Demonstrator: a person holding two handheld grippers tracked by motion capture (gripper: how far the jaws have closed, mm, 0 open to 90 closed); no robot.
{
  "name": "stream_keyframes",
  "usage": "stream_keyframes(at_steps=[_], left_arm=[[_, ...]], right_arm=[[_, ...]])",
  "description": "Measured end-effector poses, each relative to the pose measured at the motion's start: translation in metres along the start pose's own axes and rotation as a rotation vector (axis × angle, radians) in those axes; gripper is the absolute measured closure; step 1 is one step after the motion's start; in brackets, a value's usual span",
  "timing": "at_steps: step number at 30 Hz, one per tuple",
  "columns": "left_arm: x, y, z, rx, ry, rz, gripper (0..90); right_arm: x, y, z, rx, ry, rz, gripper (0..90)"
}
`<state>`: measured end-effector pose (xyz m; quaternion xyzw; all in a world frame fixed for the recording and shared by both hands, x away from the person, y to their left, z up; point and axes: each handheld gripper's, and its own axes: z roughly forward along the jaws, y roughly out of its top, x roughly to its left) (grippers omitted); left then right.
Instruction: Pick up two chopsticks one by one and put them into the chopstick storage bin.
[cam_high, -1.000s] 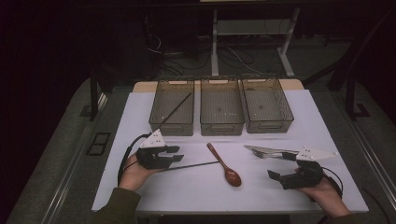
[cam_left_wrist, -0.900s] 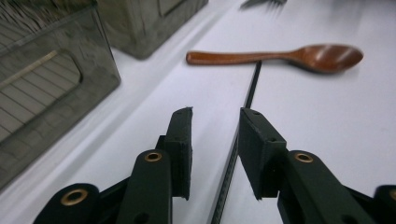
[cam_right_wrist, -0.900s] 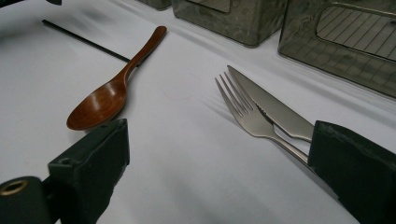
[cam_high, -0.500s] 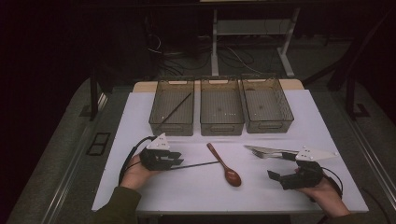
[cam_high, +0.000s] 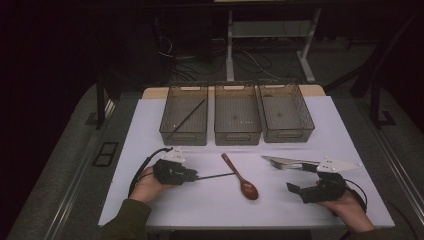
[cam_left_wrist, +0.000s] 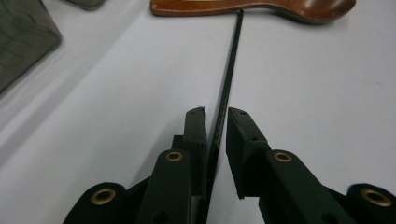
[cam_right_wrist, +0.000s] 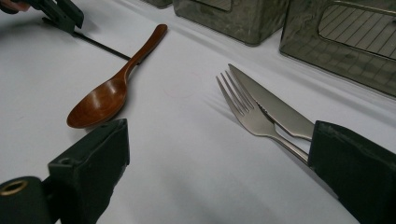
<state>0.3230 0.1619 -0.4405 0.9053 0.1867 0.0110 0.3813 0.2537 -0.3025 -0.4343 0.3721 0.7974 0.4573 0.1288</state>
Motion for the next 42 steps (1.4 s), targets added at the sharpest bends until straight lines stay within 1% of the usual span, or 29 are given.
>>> stream_keyframes(at_steps=[7, 9, 14, 20, 26, 28, 33, 35, 36, 39, 42], left_arm=[[0.0, -0.001, 0.004, 0.013, -0.01, -0.005, 79.0], [0.0, -0.002, 0.005, 0.026, -0.012, 0.005, 80.2], [0.001, -0.003, 0.006, 0.014, -0.015, 0.016, 82.7], [0.002, -0.004, 0.004, 0.015, -0.037, 0.037, 84.6], [0.001, -0.004, 0.003, 0.025, -0.047, 0.036, 85.2], [0.001, -0.004, 0.002, 0.029, -0.043, 0.036, 85.2], [0.001, -0.004, -0.003, 0.021, -0.046, 0.015, 85.3], [0.001, -0.004, -0.006, 0.024, -0.047, 0.017, 85.3], [0.001, -0.004, -0.007, 0.022, -0.045, 0.003, 85.3], [0.001, -0.003, -0.011, 0.016, -0.036, -0.004, 85.4], [0.0, -0.001, -0.013, 0.015, -0.031, -0.021, 85.3]], right_arm=[[0.0, 0.0, 0.0, 0.001, 0.0, 0.0, 4.8], [0.0, 0.0, 0.0, 0.001, 0.0, 0.0, 4.9], [0.0, 0.0, 0.0, 0.001, 0.001, 0.001, 4.8], [0.0, 0.0, 0.0, -0.002, -0.001, -0.001, 4.8], [-0.001, 0.0, -0.001, -0.003, -0.001, 0.001, 4.8], [-0.001, 0.0, -0.001, -0.002, -0.001, 0.001, 4.8], [-0.001, 0.0, -0.001, -0.003, -0.001, 0.002, 4.8], [-0.001, 0.0, -0.001, -0.003, -0.001, 0.003, 4.9], [-0.001, 0.0, -0.001, -0.003, 0.0, 0.003, 4.8], [-0.001, 0.0, -0.001, -0.003, -0.001, 0.003, 4.8], [-0.001, 0.0, -0.001, -0.003, -0.001, 0.003, 4.8]])
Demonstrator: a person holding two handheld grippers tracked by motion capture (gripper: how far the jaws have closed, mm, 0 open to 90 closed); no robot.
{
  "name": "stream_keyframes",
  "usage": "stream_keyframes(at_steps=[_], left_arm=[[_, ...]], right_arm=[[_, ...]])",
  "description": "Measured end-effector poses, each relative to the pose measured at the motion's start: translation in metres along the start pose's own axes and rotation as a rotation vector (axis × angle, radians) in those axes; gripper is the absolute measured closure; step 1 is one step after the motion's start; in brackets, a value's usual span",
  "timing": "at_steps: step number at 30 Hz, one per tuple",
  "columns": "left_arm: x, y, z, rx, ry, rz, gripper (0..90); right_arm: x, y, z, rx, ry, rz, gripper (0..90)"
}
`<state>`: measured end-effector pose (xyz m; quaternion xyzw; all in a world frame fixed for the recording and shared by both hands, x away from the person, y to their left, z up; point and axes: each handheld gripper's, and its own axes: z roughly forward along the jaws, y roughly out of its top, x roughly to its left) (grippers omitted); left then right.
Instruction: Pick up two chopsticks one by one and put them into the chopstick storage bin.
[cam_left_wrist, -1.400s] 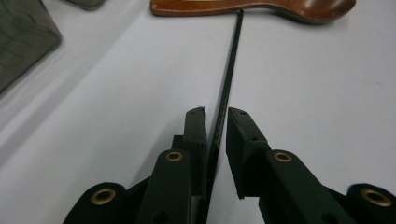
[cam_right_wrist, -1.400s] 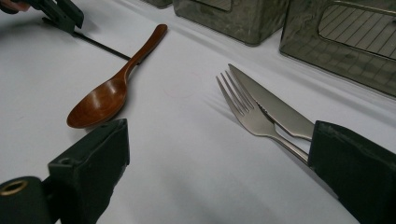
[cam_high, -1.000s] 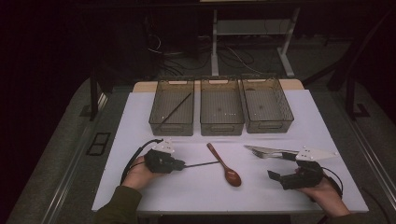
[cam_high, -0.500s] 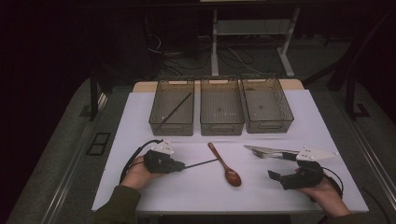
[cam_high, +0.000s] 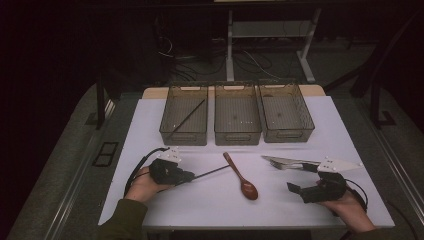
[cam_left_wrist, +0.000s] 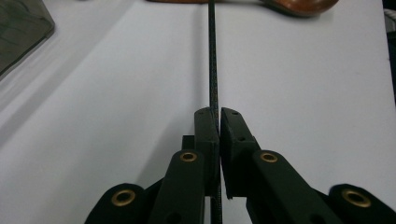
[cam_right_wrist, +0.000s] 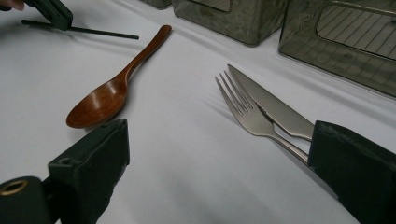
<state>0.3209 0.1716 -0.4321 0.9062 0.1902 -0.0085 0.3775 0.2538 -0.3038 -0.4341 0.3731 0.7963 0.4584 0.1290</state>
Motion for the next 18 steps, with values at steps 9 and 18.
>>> stream_keyframes(at_steps=[9, 18], left_arm=[[-0.004, 0.005, -0.008, -0.037, 0.054, -0.047, 85.4], [-0.006, 0.014, -0.018, -0.088, 0.097, -0.116, 85.5]], right_arm=[[0.0, 0.0, 0.001, 0.003, 0.003, -0.003, 4.8], [0.0, 0.0, 0.001, 0.004, 0.005, -0.004, 4.8]])
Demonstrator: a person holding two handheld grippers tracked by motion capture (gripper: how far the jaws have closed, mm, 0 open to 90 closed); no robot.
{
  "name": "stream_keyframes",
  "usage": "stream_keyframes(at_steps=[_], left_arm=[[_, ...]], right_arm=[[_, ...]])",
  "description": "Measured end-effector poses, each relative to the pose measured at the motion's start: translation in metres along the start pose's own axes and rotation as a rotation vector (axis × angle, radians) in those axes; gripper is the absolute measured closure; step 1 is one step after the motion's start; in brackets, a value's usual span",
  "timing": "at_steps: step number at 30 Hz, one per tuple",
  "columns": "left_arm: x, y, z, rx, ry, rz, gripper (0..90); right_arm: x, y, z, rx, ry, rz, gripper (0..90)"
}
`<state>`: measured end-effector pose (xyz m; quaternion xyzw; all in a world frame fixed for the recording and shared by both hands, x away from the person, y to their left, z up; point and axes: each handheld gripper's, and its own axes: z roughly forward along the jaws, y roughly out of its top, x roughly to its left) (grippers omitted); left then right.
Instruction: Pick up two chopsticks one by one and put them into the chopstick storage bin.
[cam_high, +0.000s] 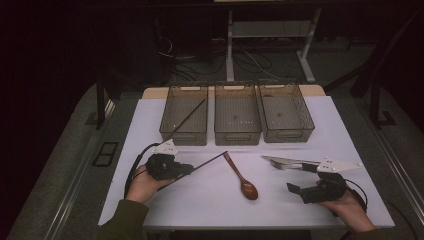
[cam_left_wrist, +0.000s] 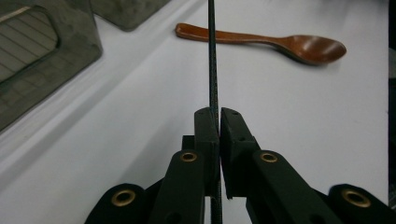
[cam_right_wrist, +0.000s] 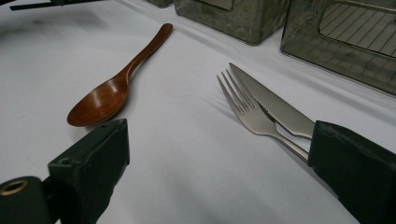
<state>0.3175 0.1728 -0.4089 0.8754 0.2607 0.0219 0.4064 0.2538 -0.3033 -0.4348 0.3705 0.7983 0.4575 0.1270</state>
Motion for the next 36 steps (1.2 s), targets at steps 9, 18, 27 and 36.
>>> stream_keyframes(at_steps=[9, 18, 27, 36], left_arm=[[-0.004, 0.011, -0.004, -0.012, 0.061, -0.028, 85.7], [-0.003, 0.022, -0.01, -0.056, 0.092, -0.063, 85.8], [0.008, 0.037, -0.012, -0.075, 0.137, -0.091, 85.9], [0.031, 0.061, -0.015, -0.099, 0.189, -0.115, 86.0]], right_arm=[[0.001, 0.0, 0.001, 0.004, 0.008, -0.004, 4.8], [0.001, 0.0, 0.001, 0.001, 0.005, 0.001, 4.8], [0.0, 0.0, 0.001, 0.001, 0.002, 0.011, 4.8], [0.0, 0.0, 0.001, 0.001, 0.001, 0.013, 4.8]])
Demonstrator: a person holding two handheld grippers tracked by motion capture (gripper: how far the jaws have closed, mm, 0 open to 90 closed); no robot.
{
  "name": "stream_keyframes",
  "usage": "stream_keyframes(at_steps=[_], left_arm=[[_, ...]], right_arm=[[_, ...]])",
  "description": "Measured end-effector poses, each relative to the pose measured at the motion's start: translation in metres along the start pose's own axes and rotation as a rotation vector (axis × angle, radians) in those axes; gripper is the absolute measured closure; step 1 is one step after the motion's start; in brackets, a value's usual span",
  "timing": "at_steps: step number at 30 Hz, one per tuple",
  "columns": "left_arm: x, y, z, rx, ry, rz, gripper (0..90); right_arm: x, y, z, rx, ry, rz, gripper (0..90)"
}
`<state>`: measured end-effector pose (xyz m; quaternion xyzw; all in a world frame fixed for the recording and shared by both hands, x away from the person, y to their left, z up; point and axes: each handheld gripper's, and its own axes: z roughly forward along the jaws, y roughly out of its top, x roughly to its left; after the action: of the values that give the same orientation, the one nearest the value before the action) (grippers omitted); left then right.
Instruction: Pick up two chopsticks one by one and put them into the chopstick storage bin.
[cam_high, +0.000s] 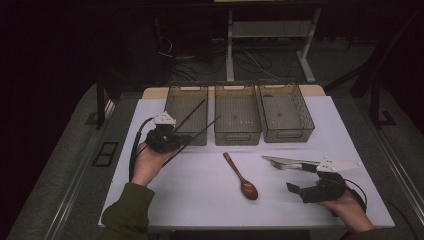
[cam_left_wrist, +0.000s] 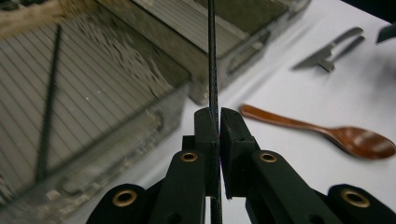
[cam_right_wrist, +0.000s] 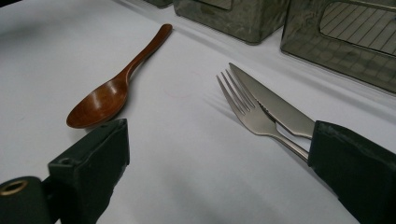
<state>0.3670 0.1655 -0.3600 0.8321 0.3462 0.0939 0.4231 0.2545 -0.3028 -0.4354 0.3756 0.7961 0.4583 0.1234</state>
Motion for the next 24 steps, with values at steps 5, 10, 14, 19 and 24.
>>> stream_keyframes(at_steps=[5, 10, 14, 19, 24], left_arm=[[0.018, 0.016, 0.003, -0.006, 0.034, -0.029, 86.0], [0.037, 0.033, 0.007, -0.002, 0.078, -0.057, 86.0], [0.049, 0.045, 0.011, -0.002, 0.099, -0.068, 85.9], [0.067, 0.058, 0.019, -0.015, 0.137, -0.093, 85.8], [0.083, 0.066, 0.029, -0.017, 0.173, -0.149, 85.7]], right_arm=[[0.0, 0.0, 0.0, 0.0, 0.001, -0.002, 4.8], [0.0, 0.0, 0.0, 0.0, 0.0, -0.001, 4.8], [0.0, 0.0, 0.0, -0.001, 0.001, 0.001, 4.8], [0.0, 0.0, 0.0, -0.002, 0.002, -0.001, 4.8], [0.0, 0.0, -0.001, -0.003, 0.004, 0.001, 4.8]])
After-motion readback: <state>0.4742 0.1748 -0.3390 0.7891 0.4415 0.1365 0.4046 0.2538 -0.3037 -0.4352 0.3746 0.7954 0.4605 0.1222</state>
